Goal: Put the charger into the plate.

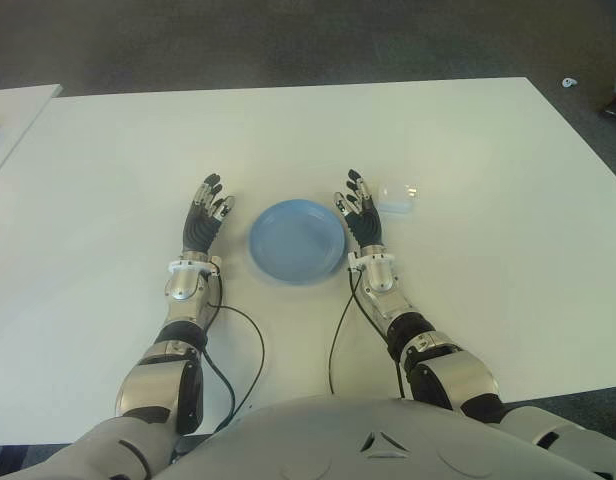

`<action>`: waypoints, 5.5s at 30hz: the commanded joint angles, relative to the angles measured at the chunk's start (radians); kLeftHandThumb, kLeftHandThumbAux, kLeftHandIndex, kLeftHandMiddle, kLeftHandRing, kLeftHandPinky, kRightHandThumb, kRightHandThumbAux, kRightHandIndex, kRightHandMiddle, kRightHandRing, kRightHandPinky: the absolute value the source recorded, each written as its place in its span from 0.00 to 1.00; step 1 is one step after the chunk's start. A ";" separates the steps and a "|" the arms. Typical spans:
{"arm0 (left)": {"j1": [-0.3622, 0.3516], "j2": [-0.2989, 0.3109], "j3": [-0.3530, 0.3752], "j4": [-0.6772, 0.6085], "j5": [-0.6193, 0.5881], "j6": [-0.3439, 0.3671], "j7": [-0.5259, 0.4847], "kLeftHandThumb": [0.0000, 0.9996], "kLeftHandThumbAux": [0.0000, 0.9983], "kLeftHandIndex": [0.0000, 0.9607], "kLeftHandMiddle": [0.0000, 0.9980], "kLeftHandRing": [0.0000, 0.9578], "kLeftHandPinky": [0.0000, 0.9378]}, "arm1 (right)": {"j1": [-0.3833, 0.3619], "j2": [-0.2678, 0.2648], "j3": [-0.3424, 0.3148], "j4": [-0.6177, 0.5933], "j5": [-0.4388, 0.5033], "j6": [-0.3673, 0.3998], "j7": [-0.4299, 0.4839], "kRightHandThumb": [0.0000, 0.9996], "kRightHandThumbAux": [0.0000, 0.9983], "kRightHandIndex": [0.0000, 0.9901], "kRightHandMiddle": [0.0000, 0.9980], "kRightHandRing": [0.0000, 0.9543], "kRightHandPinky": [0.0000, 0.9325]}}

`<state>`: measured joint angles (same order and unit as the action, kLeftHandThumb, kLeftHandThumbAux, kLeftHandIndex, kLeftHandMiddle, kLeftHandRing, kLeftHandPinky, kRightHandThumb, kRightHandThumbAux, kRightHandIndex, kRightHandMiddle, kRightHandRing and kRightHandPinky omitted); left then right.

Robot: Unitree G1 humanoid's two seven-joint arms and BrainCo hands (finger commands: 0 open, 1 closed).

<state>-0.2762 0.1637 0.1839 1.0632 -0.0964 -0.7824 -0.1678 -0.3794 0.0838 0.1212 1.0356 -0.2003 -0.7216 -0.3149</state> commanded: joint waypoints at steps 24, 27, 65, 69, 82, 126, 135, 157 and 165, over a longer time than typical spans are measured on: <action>0.065 -0.092 -0.041 0.075 0.065 0.003 0.064 0.22 0.56 0.00 0.00 0.00 0.02 | 0.098 -0.074 -0.056 -0.198 0.005 0.183 -0.045 0.42 0.52 0.08 0.11 0.14 0.24; 0.064 -0.101 -0.049 0.078 0.073 0.000 0.081 0.22 0.56 0.00 0.00 0.00 0.02 | 0.123 -0.082 -0.068 -0.343 0.018 0.286 -0.016 0.44 0.52 0.08 0.12 0.16 0.28; 0.043 -0.130 -0.155 0.141 0.213 0.013 0.313 0.16 0.56 0.00 0.00 0.00 0.03 | 0.047 -0.218 -0.196 -0.886 0.191 0.853 0.319 0.63 0.65 0.11 0.21 0.25 0.33; 0.042 -0.133 -0.154 0.144 0.211 0.012 0.315 0.17 0.57 0.00 0.00 0.00 0.03 | 0.045 -0.232 -0.201 -0.892 0.207 0.853 0.356 0.64 0.67 0.10 0.22 0.25 0.31; 0.037 -0.141 -0.153 0.154 0.210 0.016 0.316 0.16 0.56 0.00 0.00 0.00 0.03 | 0.004 -0.338 -0.181 -0.824 0.120 0.788 0.384 0.62 0.65 0.10 0.20 0.23 0.29; 0.044 -0.130 -0.155 0.146 0.211 -0.007 0.296 0.13 0.62 0.00 0.00 0.00 0.03 | -0.293 -0.581 0.407 0.237 -0.571 0.547 0.037 0.00 0.43 0.00 0.00 0.00 0.00; 0.050 -0.130 -0.160 0.140 0.210 -0.014 0.297 0.12 0.64 0.00 0.00 0.00 0.04 | -0.300 -0.572 0.406 0.243 -0.550 0.561 0.068 0.00 0.40 0.00 0.00 0.00 0.00; 0.061 -0.126 -0.175 0.129 0.209 -0.024 0.296 0.09 0.63 0.00 0.00 0.00 0.01 | -0.312 -0.569 0.421 0.201 -0.530 0.485 0.145 0.00 0.39 0.00 0.00 0.00 0.00; 0.068 -0.122 -0.185 0.119 0.222 -0.031 0.310 0.06 0.65 0.00 0.00 0.00 0.01 | -0.252 -0.659 0.449 -0.033 -0.536 0.414 0.225 0.00 0.41 0.00 0.00 0.00 0.00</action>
<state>-0.3530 0.0721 0.0199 1.1147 0.0981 -0.8091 0.1408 -0.7166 -0.5444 0.5417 1.1177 -0.7251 -0.2569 -0.1844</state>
